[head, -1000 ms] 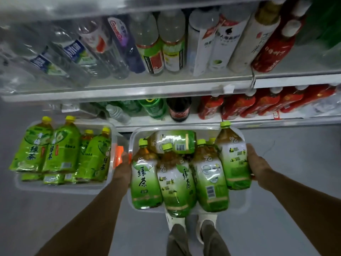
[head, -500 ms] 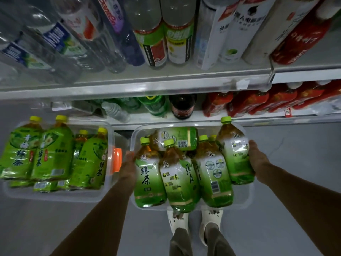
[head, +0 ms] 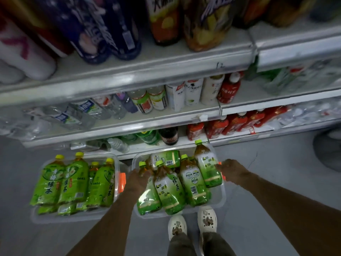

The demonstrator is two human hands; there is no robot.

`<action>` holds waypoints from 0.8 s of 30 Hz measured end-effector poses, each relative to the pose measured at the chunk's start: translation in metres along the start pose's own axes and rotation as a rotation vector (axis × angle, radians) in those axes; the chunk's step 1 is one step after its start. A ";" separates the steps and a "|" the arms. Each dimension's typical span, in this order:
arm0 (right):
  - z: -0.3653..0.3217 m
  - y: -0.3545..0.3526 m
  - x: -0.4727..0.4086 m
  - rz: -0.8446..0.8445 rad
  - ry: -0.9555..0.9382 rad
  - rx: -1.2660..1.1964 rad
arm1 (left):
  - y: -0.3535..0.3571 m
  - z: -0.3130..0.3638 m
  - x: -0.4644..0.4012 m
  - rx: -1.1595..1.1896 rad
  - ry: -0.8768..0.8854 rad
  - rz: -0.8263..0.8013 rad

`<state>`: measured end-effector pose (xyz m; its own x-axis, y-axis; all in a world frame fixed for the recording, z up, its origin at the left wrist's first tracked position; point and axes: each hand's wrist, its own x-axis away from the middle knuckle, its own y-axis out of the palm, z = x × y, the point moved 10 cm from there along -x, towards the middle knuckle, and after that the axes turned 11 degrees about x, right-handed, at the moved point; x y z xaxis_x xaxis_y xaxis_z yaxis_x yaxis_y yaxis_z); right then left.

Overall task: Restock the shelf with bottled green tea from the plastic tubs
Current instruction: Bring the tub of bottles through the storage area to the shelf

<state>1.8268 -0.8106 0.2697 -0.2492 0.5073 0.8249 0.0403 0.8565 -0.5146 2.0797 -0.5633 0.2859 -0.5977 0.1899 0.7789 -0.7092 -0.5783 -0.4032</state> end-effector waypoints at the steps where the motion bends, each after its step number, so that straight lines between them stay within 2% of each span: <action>1: -0.005 -0.008 0.015 0.017 -0.050 0.028 | 0.004 0.012 0.012 -0.049 0.040 -0.037; 4: -0.017 -0.033 0.062 0.052 -0.149 0.059 | 0.023 0.052 0.047 -0.182 0.149 -0.168; 9: -0.026 -0.077 0.148 0.190 -0.214 0.106 | 0.048 0.128 0.126 -0.374 0.499 -0.303; 16: -0.003 -0.130 0.303 0.622 -0.162 0.090 | 0.048 0.201 0.268 -0.552 1.018 -0.333; 18: 0.007 -0.140 0.356 0.807 -0.159 0.076 | 0.043 0.215 0.315 -0.544 1.188 -0.334; 24: 0.067 -0.130 0.486 1.190 -0.039 0.060 | 0.047 0.226 0.461 -0.473 1.635 -0.421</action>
<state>1.6358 -0.6820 0.7218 -0.1149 0.9759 -0.1854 0.2211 -0.1568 -0.9626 1.8556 -0.6824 0.7350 0.1213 0.9571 -0.2633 -0.7612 -0.0805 -0.6435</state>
